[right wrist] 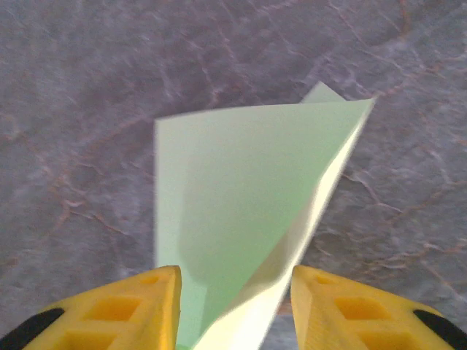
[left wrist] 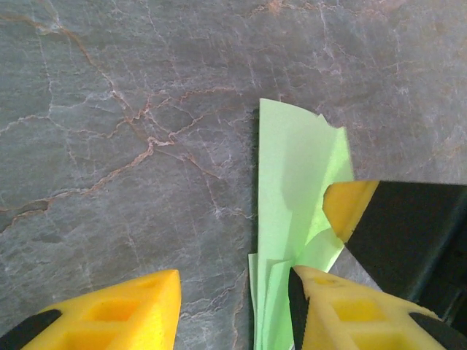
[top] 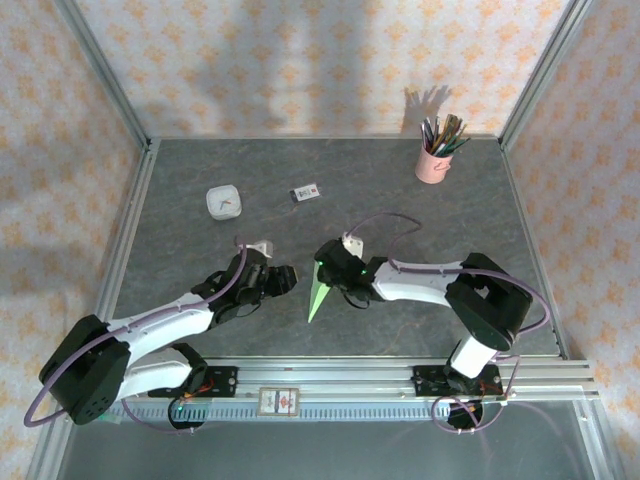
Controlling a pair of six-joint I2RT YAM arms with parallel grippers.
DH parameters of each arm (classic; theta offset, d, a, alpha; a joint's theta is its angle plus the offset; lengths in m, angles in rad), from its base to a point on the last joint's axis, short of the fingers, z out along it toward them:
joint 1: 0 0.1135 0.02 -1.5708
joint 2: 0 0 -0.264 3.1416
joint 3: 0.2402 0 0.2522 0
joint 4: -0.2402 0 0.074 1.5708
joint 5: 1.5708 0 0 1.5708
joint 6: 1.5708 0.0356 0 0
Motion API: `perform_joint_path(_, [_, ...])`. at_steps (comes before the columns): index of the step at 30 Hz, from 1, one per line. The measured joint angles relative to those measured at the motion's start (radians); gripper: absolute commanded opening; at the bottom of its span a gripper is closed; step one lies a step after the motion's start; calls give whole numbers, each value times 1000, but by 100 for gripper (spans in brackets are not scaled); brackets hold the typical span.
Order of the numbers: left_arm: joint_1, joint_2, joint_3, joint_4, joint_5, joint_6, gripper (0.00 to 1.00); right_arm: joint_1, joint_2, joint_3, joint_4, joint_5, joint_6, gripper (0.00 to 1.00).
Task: Fold a paper plane with a square sheet of paper (pick it up from the middle)
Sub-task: Turn over a paper plane at the center of the table.
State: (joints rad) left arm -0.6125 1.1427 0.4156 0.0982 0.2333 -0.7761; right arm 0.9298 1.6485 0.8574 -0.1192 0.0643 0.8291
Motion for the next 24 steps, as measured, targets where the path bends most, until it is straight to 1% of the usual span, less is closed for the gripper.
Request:
perform_joint_path(2, [0, 10, 0, 3, 10, 0, 46, 0, -11, -26, -3, 0, 8, 27])
perform_joint_path(4, [0, 21, 0, 5, 23, -1, 46, 0, -29, -47, -8, 0, 16, 22])
perform_joint_path(8, [-3, 63, 3, 56, 76, -10, 46, 0, -83, -91, 0, -1, 31, 18])
perform_joint_path(12, [-35, 134, 31, 103, 126, -16, 46, 0, -121, -142, 36, -10, 35, 17])
perform_joint_path(16, [-66, 227, 98, 122, 161, -11, 45, -1, -135, -191, 73, -27, 35, 16])
perform_joint_path(20, [-80, 302, 172, 119, 172, 23, 37, -3, -142, -228, 113, -40, 37, 18])
perform_joint_path(24, [-90, 316, 199, 114, 172, 53, 37, -11, -175, -261, 142, -51, 44, 19])
